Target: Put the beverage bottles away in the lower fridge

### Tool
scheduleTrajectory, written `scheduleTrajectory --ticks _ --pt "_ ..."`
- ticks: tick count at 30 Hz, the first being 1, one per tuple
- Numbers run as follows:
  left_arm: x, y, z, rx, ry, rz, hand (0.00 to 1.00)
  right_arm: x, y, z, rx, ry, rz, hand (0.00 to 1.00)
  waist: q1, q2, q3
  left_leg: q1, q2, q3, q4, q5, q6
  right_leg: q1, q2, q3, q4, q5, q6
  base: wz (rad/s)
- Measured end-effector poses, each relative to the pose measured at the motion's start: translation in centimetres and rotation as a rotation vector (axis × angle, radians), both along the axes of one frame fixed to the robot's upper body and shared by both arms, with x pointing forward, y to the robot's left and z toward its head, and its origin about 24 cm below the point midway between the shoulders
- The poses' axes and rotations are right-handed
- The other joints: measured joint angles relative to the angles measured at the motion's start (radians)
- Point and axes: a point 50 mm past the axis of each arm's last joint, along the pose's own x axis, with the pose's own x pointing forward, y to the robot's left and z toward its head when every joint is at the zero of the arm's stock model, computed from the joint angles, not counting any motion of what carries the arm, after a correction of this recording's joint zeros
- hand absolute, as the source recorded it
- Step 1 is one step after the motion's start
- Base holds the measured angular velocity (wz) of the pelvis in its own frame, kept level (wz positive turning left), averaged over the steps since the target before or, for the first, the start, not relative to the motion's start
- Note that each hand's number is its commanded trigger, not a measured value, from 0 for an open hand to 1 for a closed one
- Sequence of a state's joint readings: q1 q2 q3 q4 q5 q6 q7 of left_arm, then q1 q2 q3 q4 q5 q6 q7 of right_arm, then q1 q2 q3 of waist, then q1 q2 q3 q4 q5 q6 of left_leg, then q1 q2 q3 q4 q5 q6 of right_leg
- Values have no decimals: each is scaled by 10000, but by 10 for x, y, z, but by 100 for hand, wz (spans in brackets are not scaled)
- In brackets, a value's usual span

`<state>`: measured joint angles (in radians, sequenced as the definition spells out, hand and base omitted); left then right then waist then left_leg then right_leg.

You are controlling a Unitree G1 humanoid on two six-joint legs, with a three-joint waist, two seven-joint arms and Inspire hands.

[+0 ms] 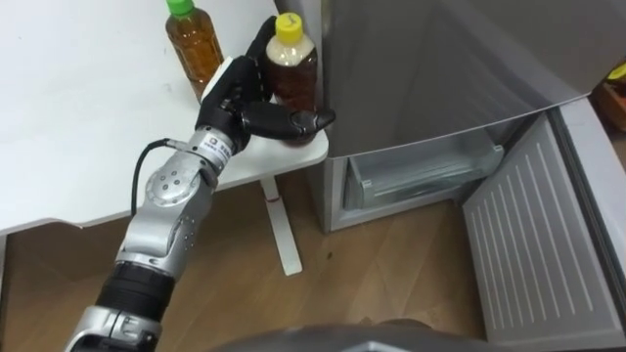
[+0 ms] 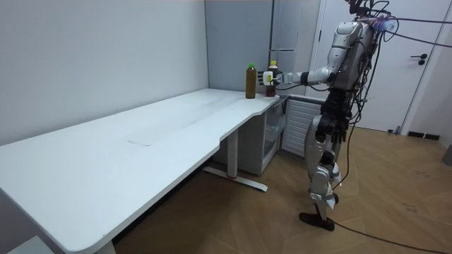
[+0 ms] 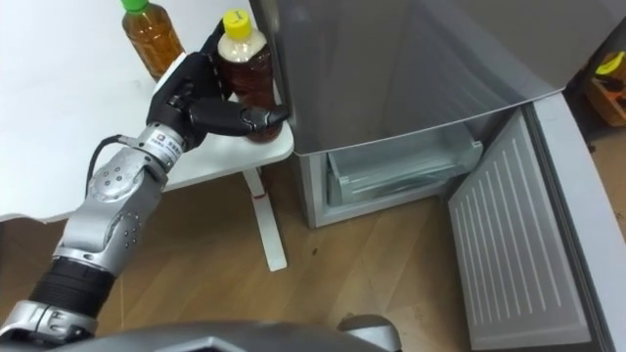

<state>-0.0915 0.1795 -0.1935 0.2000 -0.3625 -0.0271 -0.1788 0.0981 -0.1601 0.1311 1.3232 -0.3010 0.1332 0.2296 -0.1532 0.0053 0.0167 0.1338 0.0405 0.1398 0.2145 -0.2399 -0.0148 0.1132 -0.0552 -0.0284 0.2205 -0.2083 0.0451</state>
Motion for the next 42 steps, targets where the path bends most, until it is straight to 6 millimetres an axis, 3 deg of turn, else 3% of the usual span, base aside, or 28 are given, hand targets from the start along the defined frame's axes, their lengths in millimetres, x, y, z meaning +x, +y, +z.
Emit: scheduleTrajectory --ticks 8,15,31,38,42 --pt "9 3 10 -24 -279 128 100 2 -1 0 -115 -67 8 0 -57 -1 -13 -31 1 47 -3 0 0 -103 0 31 -1 -2 1 0" --pt "10 3 10 -56 -225 187 100 2 0 0 -115 -57 47 0 -71 -19 -38 12 2 97 -7 0 0 -61 0 71 3 0 0 -2" --pt "6 6 1 -17 196 270 100 -1 5 -1 -8 35 -2 0 -59 -58 -12 299 3 72 -94 0 0 300 0 34 -8 -1 1 0" --pt "6 3 1 -103 164 253 100 9 5 -1 23 -252 121 0 198 -46 -30 270 3 66 -94 1 -1 274 0 8 -14 -2 1 0" --pt "7 4 4 -45 45 307 100 28 7 0 44 -955 91 0 384 -103 -72 165 1 -23 -64 4 -6 243 -1 -76 -50 -2 1 6"
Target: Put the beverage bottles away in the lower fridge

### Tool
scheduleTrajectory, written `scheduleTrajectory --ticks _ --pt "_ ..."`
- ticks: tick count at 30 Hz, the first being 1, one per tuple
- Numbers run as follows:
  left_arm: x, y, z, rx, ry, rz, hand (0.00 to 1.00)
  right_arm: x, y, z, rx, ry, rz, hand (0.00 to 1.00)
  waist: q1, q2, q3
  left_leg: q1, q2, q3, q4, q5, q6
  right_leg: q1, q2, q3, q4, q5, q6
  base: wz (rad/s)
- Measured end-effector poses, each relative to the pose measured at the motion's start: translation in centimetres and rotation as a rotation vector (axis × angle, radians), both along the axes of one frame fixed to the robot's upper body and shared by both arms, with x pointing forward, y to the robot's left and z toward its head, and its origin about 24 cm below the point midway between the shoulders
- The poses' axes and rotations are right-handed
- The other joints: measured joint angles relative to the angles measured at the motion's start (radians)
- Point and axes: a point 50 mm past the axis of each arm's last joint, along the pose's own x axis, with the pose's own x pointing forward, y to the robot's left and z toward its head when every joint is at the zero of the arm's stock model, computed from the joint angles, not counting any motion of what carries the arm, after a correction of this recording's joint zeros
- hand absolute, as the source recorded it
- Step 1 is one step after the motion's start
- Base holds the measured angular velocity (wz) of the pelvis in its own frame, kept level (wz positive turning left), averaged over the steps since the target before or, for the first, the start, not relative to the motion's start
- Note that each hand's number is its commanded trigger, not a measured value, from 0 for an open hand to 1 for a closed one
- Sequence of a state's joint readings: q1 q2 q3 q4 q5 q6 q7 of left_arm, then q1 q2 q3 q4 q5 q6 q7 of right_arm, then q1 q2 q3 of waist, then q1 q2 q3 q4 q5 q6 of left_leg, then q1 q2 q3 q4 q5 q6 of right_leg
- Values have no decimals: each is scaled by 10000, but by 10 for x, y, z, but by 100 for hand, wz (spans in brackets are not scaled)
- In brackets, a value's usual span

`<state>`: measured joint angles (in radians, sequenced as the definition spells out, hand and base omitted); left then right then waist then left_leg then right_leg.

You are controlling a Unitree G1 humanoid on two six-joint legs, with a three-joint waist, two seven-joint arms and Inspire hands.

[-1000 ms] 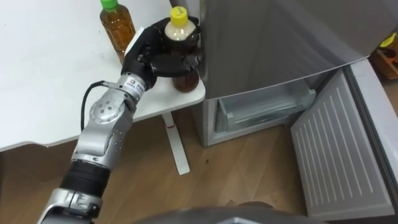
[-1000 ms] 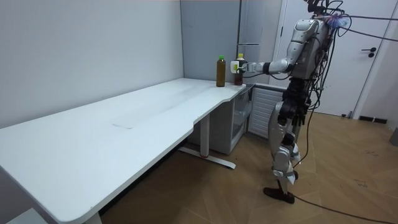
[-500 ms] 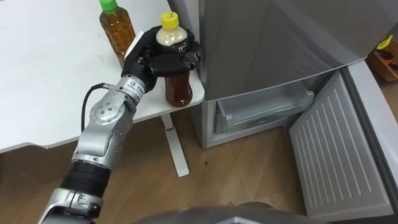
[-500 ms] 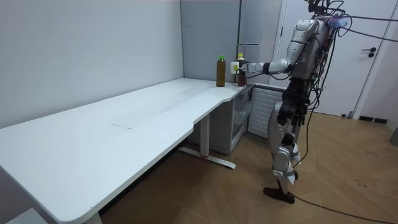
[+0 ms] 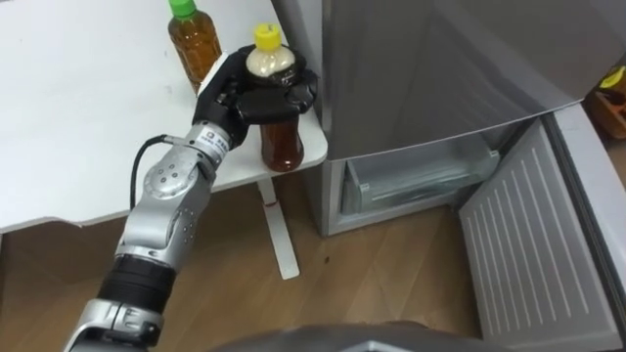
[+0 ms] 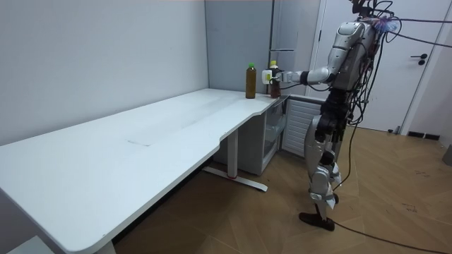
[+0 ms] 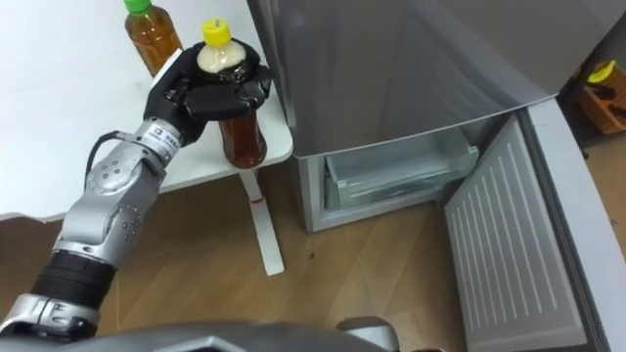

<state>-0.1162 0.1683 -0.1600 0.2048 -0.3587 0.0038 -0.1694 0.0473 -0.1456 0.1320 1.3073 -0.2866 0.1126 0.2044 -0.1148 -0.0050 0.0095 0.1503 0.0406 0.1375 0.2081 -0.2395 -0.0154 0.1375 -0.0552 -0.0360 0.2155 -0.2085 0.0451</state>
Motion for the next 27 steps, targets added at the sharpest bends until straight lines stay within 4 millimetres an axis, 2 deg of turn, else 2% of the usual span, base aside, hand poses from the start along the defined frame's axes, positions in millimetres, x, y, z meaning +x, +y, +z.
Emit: scheduleTrajectory --ticks 8,12,16,19,23,25,27 --pt "0 -3 11 -133 -468 -17 100 -1 0 0 -149 -45 104 0 784 -98 -11 -433 -12 -535 217 29 -42 -72 -51 -653 -58 4 -5 21" --pt "-1 -8 9 -349 -409 18 100 9 -3 2 -177 -200 710 0 1283 -243 46 -659 -12 -693 284 45 -62 -124 -64 -921 -101 4 -6 13" --pt "-6 -15 18 -627 -835 -155 100 14 -3 2 -157 -258 1441 0 1787 -263 39 -1218 -37 -983 540 46 -62 -470 -98 -1243 -90 36 -53 22" --pt "-10 -15 16 -584 -809 -212 100 14 -4 3 -123 -217 1668 0 1859 -226 62 -1288 -69 -1247 609 46 -62 -370 -129 -1620 -99 35 -52 27" --pt "-15 -13 13 -948 -720 -63 100 20 -6 4 -89 -312 2293 0 1985 -160 102 -1270 -119 -1331 602 50 -56 -316 -161 -1677 -102 34 -50 5" --pt "-18 -11 10 -1307 -625 63 100 31 -10 8 -122 -638 2904 0 1993 -149 110 -1285 -173 -1413 600 71 -28 -301 -204 -1751 -102 32 -47 7" --pt "-22 -10 6 -1692 -495 193 100 53 -13 15 -417 -1736 3048 0 1991 -97 135 -1282 -207 -1414 607 84 -4 -274 -241 -1812 -112 32 -43 5"
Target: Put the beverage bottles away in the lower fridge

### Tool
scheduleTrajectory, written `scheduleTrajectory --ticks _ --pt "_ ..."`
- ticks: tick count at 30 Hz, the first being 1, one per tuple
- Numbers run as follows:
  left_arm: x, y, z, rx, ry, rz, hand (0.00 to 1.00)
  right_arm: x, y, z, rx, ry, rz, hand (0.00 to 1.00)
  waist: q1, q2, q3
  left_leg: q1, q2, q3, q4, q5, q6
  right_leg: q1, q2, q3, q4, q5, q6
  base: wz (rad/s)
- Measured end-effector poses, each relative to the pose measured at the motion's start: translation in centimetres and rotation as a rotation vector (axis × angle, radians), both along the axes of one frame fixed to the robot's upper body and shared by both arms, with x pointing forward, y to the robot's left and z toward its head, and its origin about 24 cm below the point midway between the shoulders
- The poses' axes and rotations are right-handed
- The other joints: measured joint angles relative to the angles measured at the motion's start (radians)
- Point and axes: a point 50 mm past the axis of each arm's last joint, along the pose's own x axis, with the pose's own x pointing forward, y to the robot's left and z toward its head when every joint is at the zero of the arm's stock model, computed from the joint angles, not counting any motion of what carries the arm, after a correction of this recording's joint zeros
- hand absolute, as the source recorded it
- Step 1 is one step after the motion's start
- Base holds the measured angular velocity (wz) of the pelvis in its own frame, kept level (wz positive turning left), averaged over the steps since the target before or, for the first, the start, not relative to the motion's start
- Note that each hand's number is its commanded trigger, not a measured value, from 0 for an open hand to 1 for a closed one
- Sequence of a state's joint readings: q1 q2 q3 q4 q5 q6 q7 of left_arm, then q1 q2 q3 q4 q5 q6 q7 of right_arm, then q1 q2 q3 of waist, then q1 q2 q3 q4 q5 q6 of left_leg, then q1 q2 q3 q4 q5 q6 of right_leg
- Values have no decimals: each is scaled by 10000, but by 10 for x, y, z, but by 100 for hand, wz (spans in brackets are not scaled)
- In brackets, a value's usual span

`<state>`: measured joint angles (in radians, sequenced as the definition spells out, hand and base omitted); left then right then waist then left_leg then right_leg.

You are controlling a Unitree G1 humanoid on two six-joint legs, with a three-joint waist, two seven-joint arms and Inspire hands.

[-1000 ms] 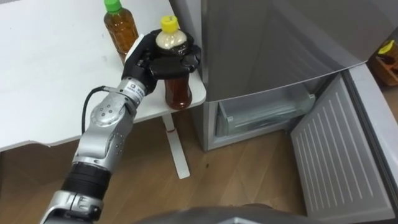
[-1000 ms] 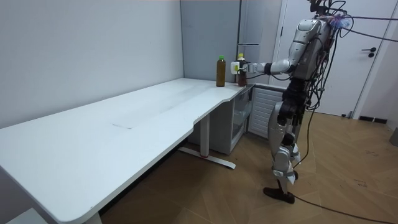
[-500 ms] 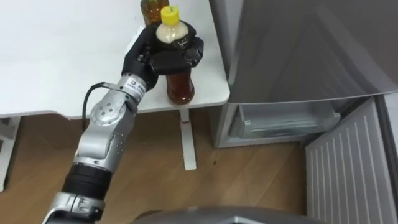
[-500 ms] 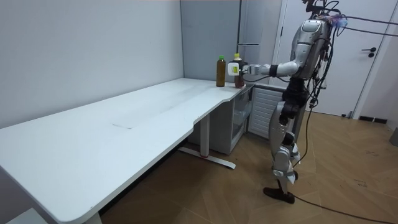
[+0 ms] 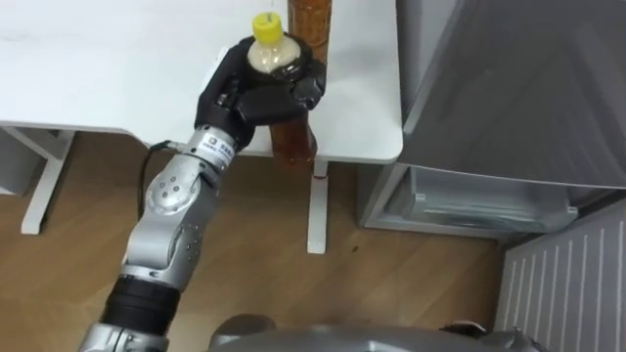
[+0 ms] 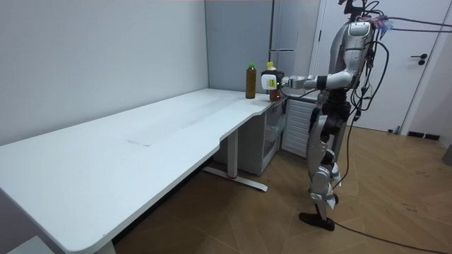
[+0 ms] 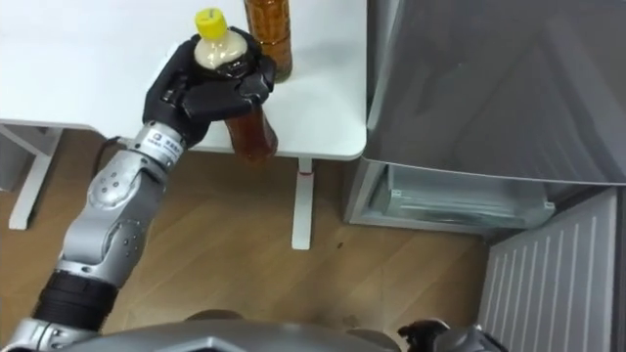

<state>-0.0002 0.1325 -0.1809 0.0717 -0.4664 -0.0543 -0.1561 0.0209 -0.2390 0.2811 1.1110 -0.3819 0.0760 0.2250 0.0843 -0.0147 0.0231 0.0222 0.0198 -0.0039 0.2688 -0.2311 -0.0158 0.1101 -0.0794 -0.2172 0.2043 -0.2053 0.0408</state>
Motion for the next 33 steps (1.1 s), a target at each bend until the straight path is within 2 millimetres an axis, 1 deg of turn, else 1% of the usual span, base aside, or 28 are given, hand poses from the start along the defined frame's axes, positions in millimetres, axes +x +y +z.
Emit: scheduleTrajectory --ticks 1,3,6,9,11,12,13,15,17,19,24,27,30,33 --pt "-2 1 -2 -155 115 43 100 15 0 5 41 -722 132 0 -5 3 3 6 -5 -24 12 4 5 51 -7 -69 -9 -2 3 10" --pt "-5 2 -5 -291 279 74 100 25 4 9 140 -1224 334 0 6 1 4 3 -13 -123 50 5 3 150 -7 -170 -15 -14 20 21" --pt "-12 5 -12 -436 608 161 100 32 5 13 238 -1539 451 0 13 2 0 -219 -14 -180 204 8 -2 33 -17 -305 -9 -37 46 15" --pt "-15 5 -15 -361 742 123 100 43 10 17 651 -2019 195 0 23 -26 -18 -489 -15 -178 312 14 0 -197 -17 -298 32 -33 40 3" --pt "-17 2 -17 -340 797 -77 100 55 31 21 1806 -2795 -414 0 5 -89 -59 -525 -15 -178 324 17 -3 -217 -12 -305 26 -32 39 0" --pt "-17 1 -17 -348 804 -160 100 58 38 22 2193 -2928 -583 0 11 -106 -70 -519 -16 -177 322 17 -3 -205 -12 -317 17 -32 38 0" --pt "-19 0 -18 -368 838 -279 100 62 52 23 3011 -3160 -939 0 2 -123 -82 -508 -19 -179 323 17 -3 -185 -16 -334 18 -31 39 3" --pt "-22 -2 -21 -395 896 -499 100 68 68 27 4019 -3421 -1215 0 -16 -125 -84 -506 -42 -233 327 17 -2 -149 -34 -388 16 -31 40 9" --pt "-24 -3 -22 -419 889 -832 100 75 79 36 4743 -3771 -1034 0 -30 -134 -85 -478 -73 -286 347 17 -2 -81 -57 -431 16 -32 41 11" --pt "-25 -1 -21 -337 820 -1063 100 81 86 43 5083 -4105 -727 0 -33 -158 -96 -466 -76 -286 351 17 -1 -57 -61 -435 17 -32 41 2" --pt "-28 -1 -22 -363 753 -1603 100 92 95 57 5699 -4629 -168 0 -232 -188 -97 -446 -97 -319 385 21 6 45 -90 -597 13 -32 43 8" --pt "-29 -2 -23 -690 776 -1815 100 95 98 63 6040 -4856 -169 0 -247 -201 -91 -427 -98 -323 387 23 9 55 -87 -587 12 -35 47 0" --pt "-30 -3 -22 -1047 766 -1987 100 96 100 65 6485 -4889 -519 0 -242 -224 -90 -431 -97 -322 407 25 13 57 -88 -585 21 -36 48 0" --pt "-30 -3 -22 -1107 728 -2115 100 96 102 66 6731 -4787 -407 0 -251 -233 -93 -442 -92 -301 432 26 14 52 -86 -574 44 -36 48 0"
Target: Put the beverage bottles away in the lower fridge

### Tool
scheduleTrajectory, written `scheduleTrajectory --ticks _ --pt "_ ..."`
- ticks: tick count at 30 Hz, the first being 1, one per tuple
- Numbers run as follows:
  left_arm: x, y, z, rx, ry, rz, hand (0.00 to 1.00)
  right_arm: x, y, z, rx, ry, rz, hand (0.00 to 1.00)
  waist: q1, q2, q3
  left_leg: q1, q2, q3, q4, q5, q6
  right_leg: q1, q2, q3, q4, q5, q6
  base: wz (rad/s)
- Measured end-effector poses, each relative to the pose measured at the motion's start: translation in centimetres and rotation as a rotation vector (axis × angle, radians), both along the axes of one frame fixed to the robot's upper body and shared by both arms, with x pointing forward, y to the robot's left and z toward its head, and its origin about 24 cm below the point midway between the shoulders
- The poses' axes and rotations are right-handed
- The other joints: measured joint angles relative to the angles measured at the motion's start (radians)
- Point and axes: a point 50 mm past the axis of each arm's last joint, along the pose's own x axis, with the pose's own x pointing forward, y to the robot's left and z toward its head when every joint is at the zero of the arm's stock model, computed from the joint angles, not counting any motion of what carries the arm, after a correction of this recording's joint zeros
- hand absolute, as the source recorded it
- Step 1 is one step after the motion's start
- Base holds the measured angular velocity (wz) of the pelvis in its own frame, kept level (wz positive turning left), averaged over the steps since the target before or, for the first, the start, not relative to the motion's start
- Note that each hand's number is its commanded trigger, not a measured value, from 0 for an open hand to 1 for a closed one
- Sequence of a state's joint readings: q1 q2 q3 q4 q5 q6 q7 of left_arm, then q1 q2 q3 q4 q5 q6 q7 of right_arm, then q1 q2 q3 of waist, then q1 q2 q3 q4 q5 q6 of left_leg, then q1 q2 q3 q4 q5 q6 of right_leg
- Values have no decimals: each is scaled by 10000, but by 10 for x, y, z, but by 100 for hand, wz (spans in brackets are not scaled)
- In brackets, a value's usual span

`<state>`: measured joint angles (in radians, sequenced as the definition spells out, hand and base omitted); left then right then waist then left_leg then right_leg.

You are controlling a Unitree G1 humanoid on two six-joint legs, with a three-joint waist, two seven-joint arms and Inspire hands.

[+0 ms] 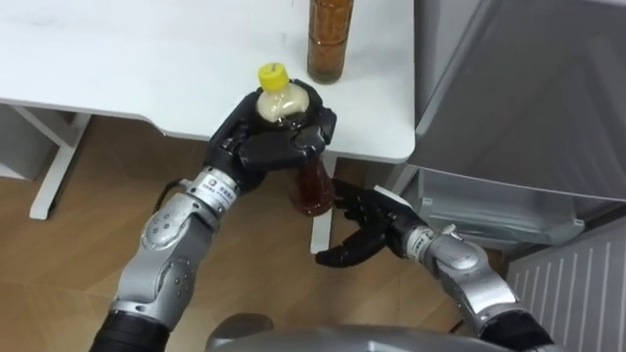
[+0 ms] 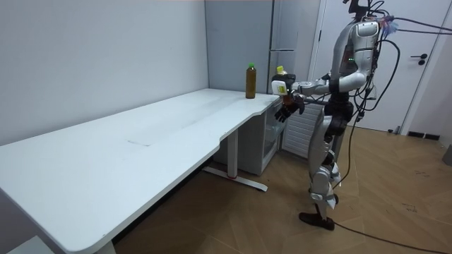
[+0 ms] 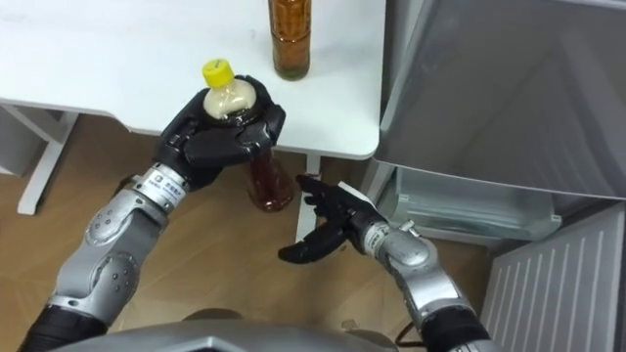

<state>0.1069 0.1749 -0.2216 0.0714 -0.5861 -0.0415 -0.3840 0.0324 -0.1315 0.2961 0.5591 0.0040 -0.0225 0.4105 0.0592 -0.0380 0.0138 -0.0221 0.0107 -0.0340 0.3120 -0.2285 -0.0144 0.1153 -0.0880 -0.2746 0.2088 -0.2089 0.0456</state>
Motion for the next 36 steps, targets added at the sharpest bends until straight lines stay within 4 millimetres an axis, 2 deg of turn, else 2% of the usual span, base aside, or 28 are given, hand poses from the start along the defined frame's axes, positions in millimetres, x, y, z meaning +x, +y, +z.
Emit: scheduleTrajectory --ticks 8,15,19,21,30,36 --pt "-2 0 -2 8 166 -55 100 3 5 9 1224 39 415 0 -55 14 3 -121 21 19 -42 -4 5 -134 -1 7 125 0 0 -1" --pt "-5 -8 -5 49 320 -489 100 1 19 19 2442 192 1123 0 -9 20 1 -103 14 3 36 -2 5 -141 -6 2 125 0 0 0" --pt "-6 -11 -4 41 275 -652 100 -1 15 19 2631 349 1349 0 8 18 1 -89 14 17 30 -2 5 -137 -5 62 124 0 0 0" --pt "-6 -12 -3 55 219 -713 100 -1 14 20 2840 416 1248 0 14 21 3 -80 8 26 28 -2 6 -146 8 227 123 -1 1 -4" --pt "-9 -17 -4 112 246 -1196 100 4 16 33 3585 34 1243 0 22 73 39 -190 9 46 130 -4 9 -199 14 236 133 -1 1 0" --pt "-12 -18 -7 209 356 -1335 100 4 18 35 3714 66 1294 0 20 93 33 -356 13 45 140 -8 13 -338 13 221 213 -1 1 0"
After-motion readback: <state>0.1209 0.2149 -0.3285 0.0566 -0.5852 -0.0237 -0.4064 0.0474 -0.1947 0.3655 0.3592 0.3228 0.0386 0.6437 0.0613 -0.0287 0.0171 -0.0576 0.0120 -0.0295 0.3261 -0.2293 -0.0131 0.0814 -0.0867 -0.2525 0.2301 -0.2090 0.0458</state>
